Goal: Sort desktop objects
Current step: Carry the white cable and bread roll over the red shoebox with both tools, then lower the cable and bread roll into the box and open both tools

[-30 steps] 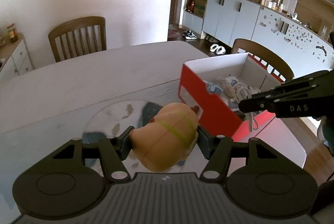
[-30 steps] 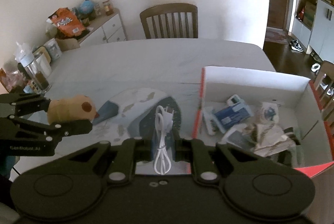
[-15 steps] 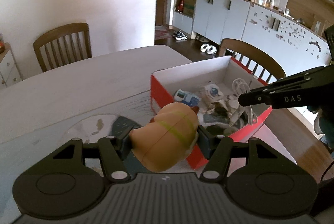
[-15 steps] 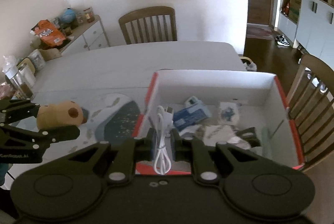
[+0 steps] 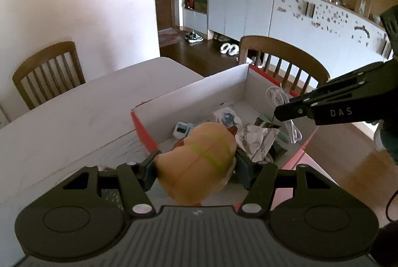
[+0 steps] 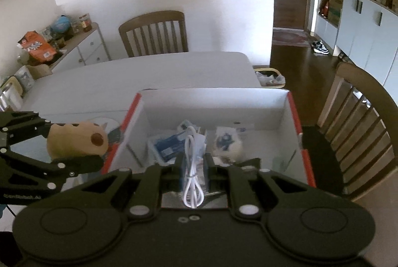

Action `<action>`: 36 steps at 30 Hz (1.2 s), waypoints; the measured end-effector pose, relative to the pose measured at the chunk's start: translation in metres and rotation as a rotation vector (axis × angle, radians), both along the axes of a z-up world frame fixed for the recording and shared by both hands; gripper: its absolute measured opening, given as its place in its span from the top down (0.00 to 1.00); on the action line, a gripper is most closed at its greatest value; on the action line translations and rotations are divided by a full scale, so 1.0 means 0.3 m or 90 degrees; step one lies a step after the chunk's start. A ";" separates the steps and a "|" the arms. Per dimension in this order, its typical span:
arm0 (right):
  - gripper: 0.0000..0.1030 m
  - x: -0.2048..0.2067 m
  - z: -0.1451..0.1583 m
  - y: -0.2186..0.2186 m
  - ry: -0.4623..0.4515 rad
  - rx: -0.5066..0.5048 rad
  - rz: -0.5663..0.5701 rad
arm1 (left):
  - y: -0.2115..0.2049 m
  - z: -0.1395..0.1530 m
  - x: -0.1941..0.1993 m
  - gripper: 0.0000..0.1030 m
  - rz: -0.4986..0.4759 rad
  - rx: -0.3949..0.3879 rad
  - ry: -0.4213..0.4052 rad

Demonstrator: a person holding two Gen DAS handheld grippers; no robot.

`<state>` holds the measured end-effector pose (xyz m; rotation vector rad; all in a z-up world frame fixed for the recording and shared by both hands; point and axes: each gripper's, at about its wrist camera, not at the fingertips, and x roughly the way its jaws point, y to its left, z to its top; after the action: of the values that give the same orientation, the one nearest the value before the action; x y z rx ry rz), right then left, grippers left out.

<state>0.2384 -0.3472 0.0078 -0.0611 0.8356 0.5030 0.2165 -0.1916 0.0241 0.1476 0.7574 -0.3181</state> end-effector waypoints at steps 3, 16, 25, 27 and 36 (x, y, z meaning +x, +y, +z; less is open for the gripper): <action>0.87 0.031 -0.013 -0.020 0.004 -0.006 -0.004 | -0.038 -0.023 0.047 0.40 -0.009 0.019 0.001; 0.93 0.165 -0.090 -0.041 0.015 -0.055 -0.001 | -0.129 -0.141 0.255 0.40 -0.027 0.085 0.015; 0.97 0.238 -0.174 -0.057 0.044 -0.079 -0.019 | -0.151 -0.220 0.354 0.40 -0.015 0.110 0.058; 0.97 0.243 -0.183 -0.062 0.053 -0.076 -0.021 | -0.150 -0.239 0.372 0.40 -0.011 0.115 0.068; 0.89 0.233 -0.201 -0.063 0.071 -0.068 -0.010 | -0.181 -0.313 0.389 0.40 -0.032 0.148 0.105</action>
<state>0.3082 -0.3661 -0.0527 -0.1249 0.9709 0.4496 0.3332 -0.2459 -0.0698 0.3644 0.9551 -0.2919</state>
